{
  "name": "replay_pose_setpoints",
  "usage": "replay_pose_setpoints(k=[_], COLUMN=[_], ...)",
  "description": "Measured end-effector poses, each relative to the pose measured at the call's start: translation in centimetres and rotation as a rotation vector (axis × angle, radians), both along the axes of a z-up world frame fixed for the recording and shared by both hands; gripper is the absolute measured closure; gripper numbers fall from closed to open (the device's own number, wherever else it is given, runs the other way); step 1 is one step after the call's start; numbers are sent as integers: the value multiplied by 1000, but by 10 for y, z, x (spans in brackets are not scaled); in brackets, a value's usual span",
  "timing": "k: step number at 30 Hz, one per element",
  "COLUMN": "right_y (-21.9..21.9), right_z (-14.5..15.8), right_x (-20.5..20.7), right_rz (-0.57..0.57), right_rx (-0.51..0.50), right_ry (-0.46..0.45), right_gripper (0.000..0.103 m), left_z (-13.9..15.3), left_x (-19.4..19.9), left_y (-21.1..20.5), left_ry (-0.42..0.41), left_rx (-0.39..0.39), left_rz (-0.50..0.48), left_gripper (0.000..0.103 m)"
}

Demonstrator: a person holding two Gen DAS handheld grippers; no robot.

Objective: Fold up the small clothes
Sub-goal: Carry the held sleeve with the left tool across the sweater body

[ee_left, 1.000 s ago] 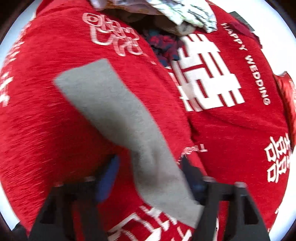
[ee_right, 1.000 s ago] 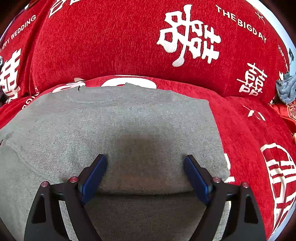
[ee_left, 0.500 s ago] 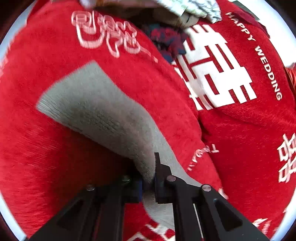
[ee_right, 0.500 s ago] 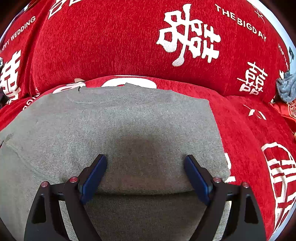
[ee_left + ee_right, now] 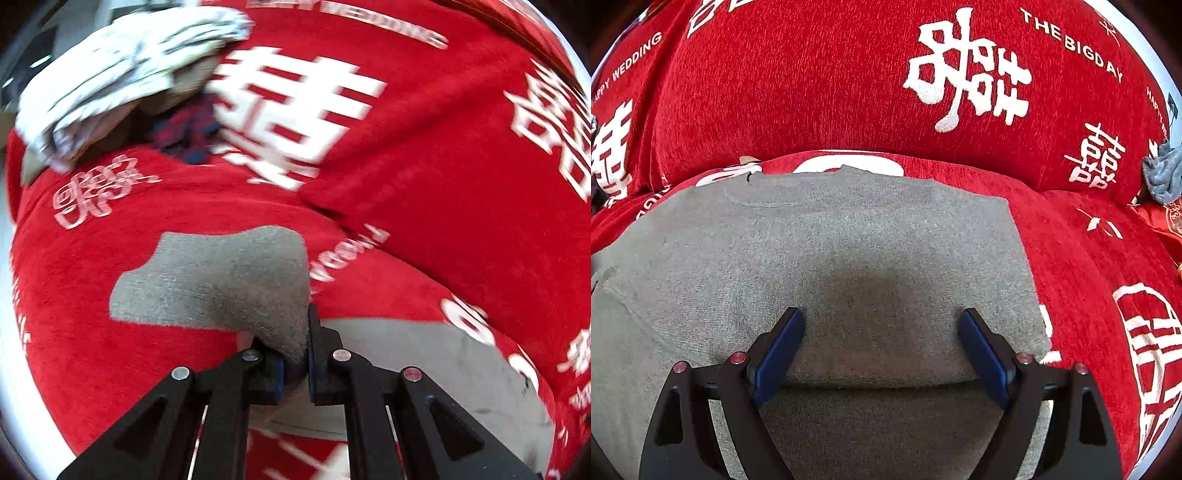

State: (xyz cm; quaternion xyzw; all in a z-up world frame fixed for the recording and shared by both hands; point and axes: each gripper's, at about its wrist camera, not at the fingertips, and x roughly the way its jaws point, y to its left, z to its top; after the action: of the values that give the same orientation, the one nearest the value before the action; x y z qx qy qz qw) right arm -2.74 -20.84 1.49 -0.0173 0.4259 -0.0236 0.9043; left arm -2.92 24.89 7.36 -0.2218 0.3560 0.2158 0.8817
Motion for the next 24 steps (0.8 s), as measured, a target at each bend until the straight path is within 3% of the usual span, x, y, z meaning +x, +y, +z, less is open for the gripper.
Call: replay_pose_setpoints(k=[8, 17, 24], right_y=[0, -1, -2], right_z=[1, 1, 3], right_x=[1, 1, 1], right_rz=[0, 0, 3], right_rx=[5, 14, 19], right_ry=[1, 3, 9], right_gripper=[15, 15, 15], left_z=[-2, 2, 1], left_x=[39, 53, 61], left_y=[-84, -150, -215], left_ry=[94, 113, 127], left_rx=[56, 135, 193], left_rz=[-110, -186, -300], left_gripper=[93, 93, 93])
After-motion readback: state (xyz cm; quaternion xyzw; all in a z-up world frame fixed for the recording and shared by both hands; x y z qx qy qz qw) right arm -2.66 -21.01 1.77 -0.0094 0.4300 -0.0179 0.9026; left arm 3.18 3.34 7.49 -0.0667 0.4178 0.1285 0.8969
